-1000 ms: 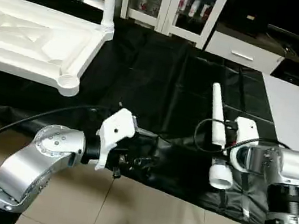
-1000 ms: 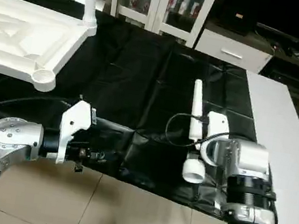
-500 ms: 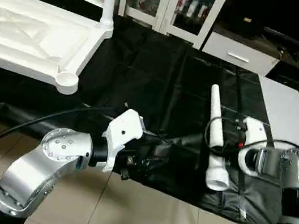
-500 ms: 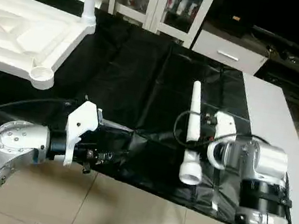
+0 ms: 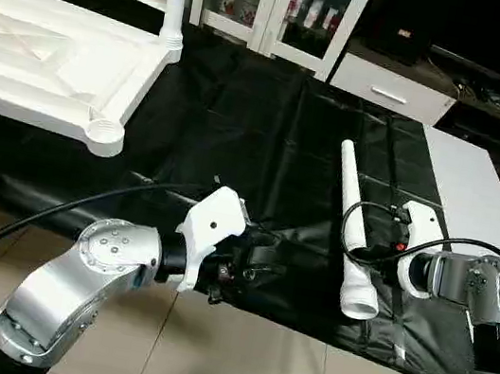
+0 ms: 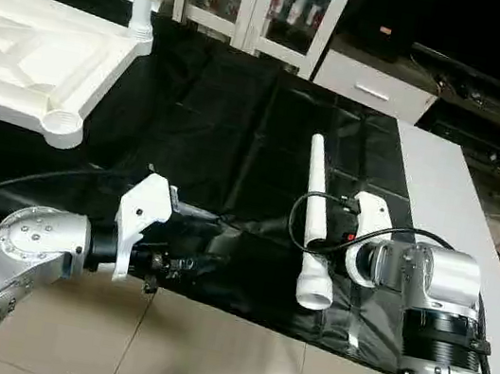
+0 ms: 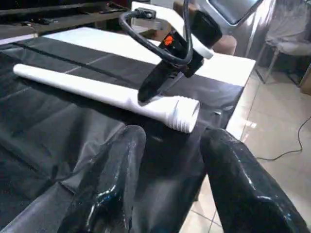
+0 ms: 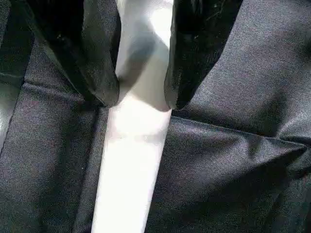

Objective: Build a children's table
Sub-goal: Pick table leg

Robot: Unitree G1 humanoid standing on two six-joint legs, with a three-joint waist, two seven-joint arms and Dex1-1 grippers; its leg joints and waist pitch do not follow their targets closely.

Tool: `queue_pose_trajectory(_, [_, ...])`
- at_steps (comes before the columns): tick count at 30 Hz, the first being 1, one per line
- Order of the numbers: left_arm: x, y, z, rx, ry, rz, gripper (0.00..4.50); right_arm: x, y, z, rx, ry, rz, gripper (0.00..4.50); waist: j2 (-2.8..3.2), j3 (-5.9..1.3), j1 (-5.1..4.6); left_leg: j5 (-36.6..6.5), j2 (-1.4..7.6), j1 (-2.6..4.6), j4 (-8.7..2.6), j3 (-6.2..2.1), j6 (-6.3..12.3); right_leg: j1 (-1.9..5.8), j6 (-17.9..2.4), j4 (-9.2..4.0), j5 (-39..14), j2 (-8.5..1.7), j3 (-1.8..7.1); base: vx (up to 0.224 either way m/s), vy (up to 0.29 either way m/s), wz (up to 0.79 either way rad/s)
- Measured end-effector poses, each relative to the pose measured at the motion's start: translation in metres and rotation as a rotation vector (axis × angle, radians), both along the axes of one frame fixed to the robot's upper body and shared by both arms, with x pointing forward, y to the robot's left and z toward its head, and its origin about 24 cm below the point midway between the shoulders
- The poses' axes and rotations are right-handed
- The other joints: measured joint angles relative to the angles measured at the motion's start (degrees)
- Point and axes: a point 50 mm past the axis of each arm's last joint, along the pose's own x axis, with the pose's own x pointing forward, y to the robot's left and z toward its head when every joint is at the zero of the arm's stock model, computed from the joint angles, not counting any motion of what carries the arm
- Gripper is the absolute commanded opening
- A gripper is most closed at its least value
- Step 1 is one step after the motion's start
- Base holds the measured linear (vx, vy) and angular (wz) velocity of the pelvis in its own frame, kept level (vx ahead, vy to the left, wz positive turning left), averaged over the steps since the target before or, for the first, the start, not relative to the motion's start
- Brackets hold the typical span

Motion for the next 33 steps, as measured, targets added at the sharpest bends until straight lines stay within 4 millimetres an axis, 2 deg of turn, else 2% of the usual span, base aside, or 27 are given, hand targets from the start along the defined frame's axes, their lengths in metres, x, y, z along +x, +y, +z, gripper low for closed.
queue_pose_trajectory(5, [0.002,0.000,0.002,0.006,-0.011,0.002,2.29,0.001,0.000,-0.002,-0.012,-0.010,0.015,1.65,-0.16,-0.11,0.01,0.00,0.07,0.02,0.05,-0.04,0.00,0.04,-0.03,0.00,0.02,0.06,-0.01,0.000,0.000,0.00])
queue_pose_trajectory(12, [0.002,0.002,0.001,0.019,-0.002,0.010,2.29,0.002,-0.001,-0.007,-0.015,-0.004,0.005,2.33,-0.04,-0.06,0.00,0.00,0.10,0.00,0.10,-0.08,-0.01,0.04,-0.08,0.00,0.10,0.10,-0.01,0.000,0.000,0.00])
queue_pose_trajectory(14, [0.002,0.002,0.001,0.025,0.002,0.007,2.29,0.001,0.000,-0.009,-0.020,0.009,0.007,2.53,0.16,-0.04,0.03,0.01,0.11,-0.01,0.10,-0.10,-0.03,0.04,-0.10,0.00,0.12,0.14,-0.02,0.000,0.000,0.00])
queue_pose_trajectory(19, [0.002,0.003,0.001,0.046,0.001,-0.013,2.29,-0.001,0.003,-0.018,-0.033,0.048,0.005,2.63,1.10,0.16,0.21,0.03,0.13,-0.02,0.10,-0.13,-0.05,0.04,-0.23,-0.01,0.19,0.18,-0.01,0.000,0.000,0.00])
queue_pose_trajectory(20, [0.003,0.004,0.003,0.053,-0.004,-0.019,2.29,-0.001,0.005,-0.021,-0.032,0.062,0.005,2.63,1.50,0.25,0.22,0.03,0.13,-0.03,0.09,-0.13,-0.06,0.01,-0.40,0.00,0.29,0.19,-0.02,0.000,0.000,0.00])
queue_pose_trajectory(22, [0.004,0.004,0.006,0.060,-0.013,-0.030,2.29,-0.001,0.005,-0.022,-0.034,0.063,0.008,2.63,1.86,0.13,0.31,0.04,0.22,0.00,0.10,-0.15,-0.08,0.07,-0.50,0.00,0.34,0.29,-0.03,0.000,0.000,0.00])
queue_pose_trajectory(23, [0.005,0.005,0.007,0.066,-0.018,-0.036,2.29,-0.001,0.007,-0.022,-0.031,0.060,0.007,2.48,2.12,0.04,0.35,0.04,0.31,0.03,0.10,-0.14,-0.09,0.10,-0.54,-0.05,0.37,0.38,-0.01,0.000,0.000,0.00])
queue_pose_trajectory(25, [0.005,0.006,0.007,0.071,-0.018,-0.039,2.29,0.000,0.008,-0.022,-0.029,0.055,0.004,2.48,2.49,-0.07,0.39,0.05,0.36,0.06,0.10,-0.14,-0.11,0.12,-0.56,-0.05,0.38,0.45,-0.01,0.000,0.000,0.00])
queue_pose_trajectory(27, [0.005,0.006,0.008,0.076,-0.017,-0.047,2.29,0.000,0.008,-0.022,-0.023,0.045,-0.007,2.15,2.90,-0.01,0.40,0.07,0.43,0.13,0.10,-0.14,-0.14,0.12,-0.52,-0.05,0.36,0.52,-0.03,0.000,0.000,0.00])
queue_pose_trajectory(33, [0.007,0.007,0.012,0.084,-0.024,-0.056,2.29,0.002,0.007,-0.020,-0.013,0.029,-0.015,1.94,3.70,0.29,0.68,0.09,0.53,0.59,0.08,-0.16,-0.19,0.44,-0.59,-0.02,0.40,0.60,-0.10,0.000,0.000,0.00])
